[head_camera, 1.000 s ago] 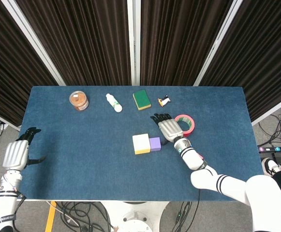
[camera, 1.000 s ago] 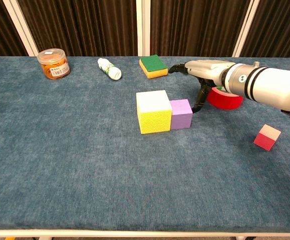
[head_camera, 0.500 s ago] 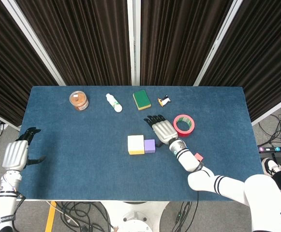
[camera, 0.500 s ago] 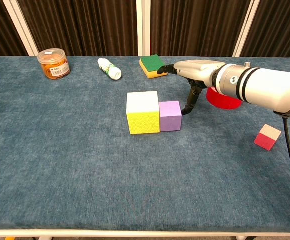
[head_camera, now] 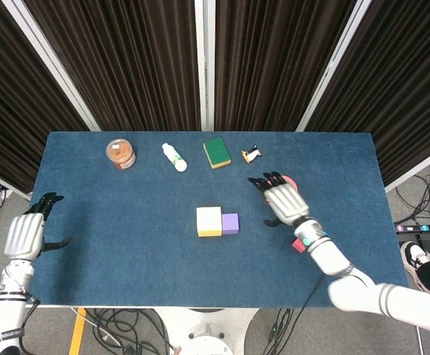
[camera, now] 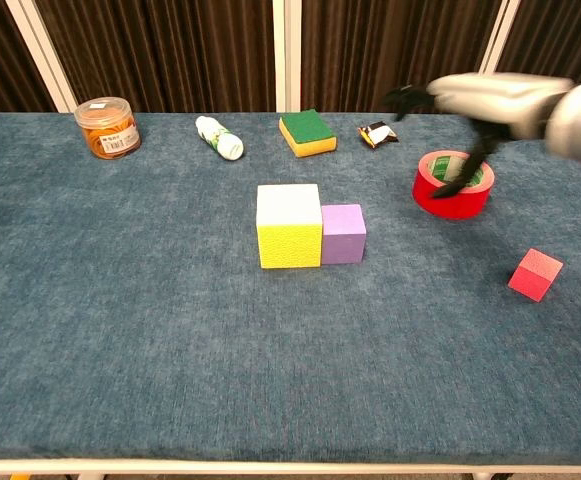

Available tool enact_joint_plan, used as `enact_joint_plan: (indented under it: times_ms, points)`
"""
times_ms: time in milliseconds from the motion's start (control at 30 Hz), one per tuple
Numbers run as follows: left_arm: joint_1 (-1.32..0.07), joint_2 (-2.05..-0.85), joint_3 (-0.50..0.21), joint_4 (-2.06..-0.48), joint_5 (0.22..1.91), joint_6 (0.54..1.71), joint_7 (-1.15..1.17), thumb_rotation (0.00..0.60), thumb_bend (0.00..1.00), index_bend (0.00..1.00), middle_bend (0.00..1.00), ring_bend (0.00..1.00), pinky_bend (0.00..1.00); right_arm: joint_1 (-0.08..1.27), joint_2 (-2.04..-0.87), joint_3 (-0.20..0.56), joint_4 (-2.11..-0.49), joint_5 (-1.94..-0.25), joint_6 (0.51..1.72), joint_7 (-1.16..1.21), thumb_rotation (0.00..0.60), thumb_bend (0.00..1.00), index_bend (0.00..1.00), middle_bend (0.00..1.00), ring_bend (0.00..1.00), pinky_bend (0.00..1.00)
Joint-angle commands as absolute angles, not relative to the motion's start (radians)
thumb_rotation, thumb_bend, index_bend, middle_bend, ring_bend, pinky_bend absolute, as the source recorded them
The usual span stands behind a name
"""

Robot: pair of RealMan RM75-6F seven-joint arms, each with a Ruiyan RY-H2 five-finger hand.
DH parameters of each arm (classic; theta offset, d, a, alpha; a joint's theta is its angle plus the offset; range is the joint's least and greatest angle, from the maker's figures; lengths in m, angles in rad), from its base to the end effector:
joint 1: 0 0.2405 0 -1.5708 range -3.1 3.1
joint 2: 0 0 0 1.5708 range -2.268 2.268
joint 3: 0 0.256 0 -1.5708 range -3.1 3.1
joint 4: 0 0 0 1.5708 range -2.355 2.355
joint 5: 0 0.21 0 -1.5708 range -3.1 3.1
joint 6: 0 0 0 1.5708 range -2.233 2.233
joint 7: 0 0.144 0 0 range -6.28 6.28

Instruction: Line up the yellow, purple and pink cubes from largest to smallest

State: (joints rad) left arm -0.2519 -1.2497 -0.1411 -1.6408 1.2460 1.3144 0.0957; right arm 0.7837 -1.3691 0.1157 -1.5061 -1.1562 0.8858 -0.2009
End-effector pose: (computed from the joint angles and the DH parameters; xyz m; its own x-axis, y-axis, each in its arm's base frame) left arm -0.2885 0.2454 0.1135 0.2826 0.0634 0.9571 0.9563 0.0589 -0.2863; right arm -0.1667 -0.3578 0.0266 0.4977 -0.2883 0.8180 -0.8369 -0.4074 0.3656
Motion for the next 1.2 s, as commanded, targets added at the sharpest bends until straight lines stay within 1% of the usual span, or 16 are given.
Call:
enact_joint_plan:
  times_ms: [33, 133, 200, 367, 433, 633, 767, 900, 1000, 1200]
  points:
    - [-0.255, -1.249, -0.142, -1.647, 1.25, 1.315, 0.101, 0.6, 0.07, 0.24, 0.24, 0.29, 0.45, 0.664, -1.238, 0.009, -1.597, -1.329, 0.99, -0.107, 0.6, 0.1, 0.2, 0.27, 0.06, 0.07]
    - [-0.258, -1.246, -0.141, -1.656, 1.254, 1.312, 0.11, 0.6, 0.07, 0.24, 0.24, 0.29, 0.45, 0.624, -1.211, -0.051, -1.565, -1.405, 1.009, -0.086, 0.6, 0.13, 0.27, 0.33, 0.14, 0.2]
    - [-0.259, -1.244, -0.141, -1.661, 1.252, 1.312, 0.114, 0.6, 0.07, 0.24, 0.24, 0.29, 0.44, 0.608, -1.209, -0.073, -1.54, -1.436, 1.015, -0.075, 0.6, 0.14, 0.3, 0.36, 0.17, 0.24]
    - [-0.257, -1.236, -0.14, -1.679, 1.248, 1.312, 0.121, 0.6, 0.07, 0.24, 0.24, 0.29, 0.44, 0.583, -1.234, -0.117, -1.441, -1.513, 1.017, -0.055, 0.6, 0.14, 0.31, 0.41, 0.21, 0.29]
    - [-0.259, -1.231, -0.141, -1.683, 1.245, 1.308, 0.123, 0.6, 0.07, 0.24, 0.24, 0.29, 0.44, 0.575, -1.253, -0.121, -1.392, -1.533, 1.026, -0.054, 0.6, 0.14, 0.31, 0.43, 0.24, 0.31]
    - [-0.257, -1.225, -0.139, -1.696, 1.237, 1.307, 0.129, 0.6, 0.07, 0.24, 0.24, 0.29, 0.44, 0.573, -1.31, -0.112, -1.287, -1.571, 1.036, -0.044, 0.6, 0.14, 0.31, 0.46, 0.27, 0.31]
    - [-0.256, -1.222, -0.138, -1.703, 1.234, 1.306, 0.129, 0.6, 0.06, 0.24, 0.24, 0.29, 0.44, 0.578, -1.34, -0.112, -1.247, -1.599, 1.034, -0.054, 0.6, 0.14, 0.31, 0.46, 0.27, 0.28]
    - [-0.254, -1.218, -0.136, -1.706, 1.231, 1.303, 0.124, 0.6, 0.06, 0.24, 0.24, 0.29, 0.44, 0.576, -1.363, -0.112, -1.209, -1.623, 1.045, -0.081, 0.6, 0.14, 0.31, 0.43, 0.27, 0.23]
    - [-0.254, -1.217, -0.135, -1.707, 1.23, 1.3, 0.118, 0.6, 0.07, 0.24, 0.24, 0.29, 0.44, 0.572, -1.375, -0.108, -1.193, -1.629, 1.054, -0.084, 0.6, 0.14, 0.32, 0.37, 0.22, 0.17]
    - [-0.252, -1.214, -0.133, -1.708, 1.231, 1.297, 0.105, 0.6, 0.07, 0.24, 0.24, 0.29, 0.44, 0.565, -1.401, -0.11, -1.167, -1.644, 1.061, -0.084, 0.6, 0.14, 0.32, 0.23, 0.08, 0.06]
